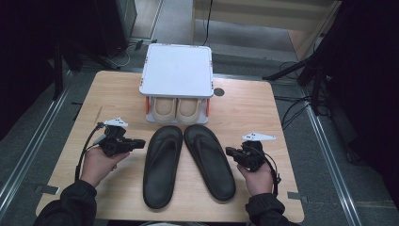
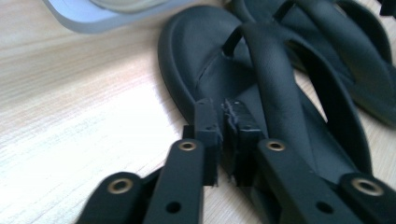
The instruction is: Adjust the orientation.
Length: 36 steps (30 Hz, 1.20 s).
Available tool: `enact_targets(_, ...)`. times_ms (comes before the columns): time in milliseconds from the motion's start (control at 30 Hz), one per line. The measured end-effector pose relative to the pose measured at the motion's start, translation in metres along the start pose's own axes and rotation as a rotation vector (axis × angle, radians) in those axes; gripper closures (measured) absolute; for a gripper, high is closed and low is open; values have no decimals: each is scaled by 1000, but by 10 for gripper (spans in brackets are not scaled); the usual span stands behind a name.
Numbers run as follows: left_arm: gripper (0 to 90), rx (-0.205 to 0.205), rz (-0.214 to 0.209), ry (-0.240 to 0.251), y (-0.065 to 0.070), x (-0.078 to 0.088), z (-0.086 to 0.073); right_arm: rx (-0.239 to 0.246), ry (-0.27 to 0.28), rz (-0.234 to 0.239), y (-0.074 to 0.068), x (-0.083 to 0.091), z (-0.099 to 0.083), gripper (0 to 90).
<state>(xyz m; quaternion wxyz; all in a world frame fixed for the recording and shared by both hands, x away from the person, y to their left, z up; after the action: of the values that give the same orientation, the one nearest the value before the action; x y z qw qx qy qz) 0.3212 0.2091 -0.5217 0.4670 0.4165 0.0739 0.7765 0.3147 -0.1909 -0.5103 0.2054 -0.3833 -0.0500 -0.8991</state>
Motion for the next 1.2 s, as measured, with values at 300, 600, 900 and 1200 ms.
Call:
enact_targets(300, 888, 23, 10, -35, -8, -11, -3, 25, -23, -10, -4, -7, -1, 900)
enact_targets(600, 888, 23, 14, -94, -8, -23, -6, 24, -22, -6, -5, -8, -1, 900)
enact_targets(900, 890, 20, 3, -97, -3, -24, -9, 23, -20, 8, -8, -9, -1, 900)
enact_targets(1200, 887, 5, -9, -115, 7, -29, -12, 9, -26, 32, -12, -9, -3, 900)
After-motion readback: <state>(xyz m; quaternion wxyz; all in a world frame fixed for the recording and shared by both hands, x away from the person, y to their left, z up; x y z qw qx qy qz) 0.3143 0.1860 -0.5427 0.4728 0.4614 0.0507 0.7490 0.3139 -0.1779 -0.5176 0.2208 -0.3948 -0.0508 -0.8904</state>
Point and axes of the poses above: each handheld gripper's, and its own axes: x roughly backward along the jaws, z roughly out of its top, y roughly to its right, the point moved 3 cm from there along -x, roughly forward along the jaws, and after that the axes turned 15 degrees about -z, right-handed, at the moved point
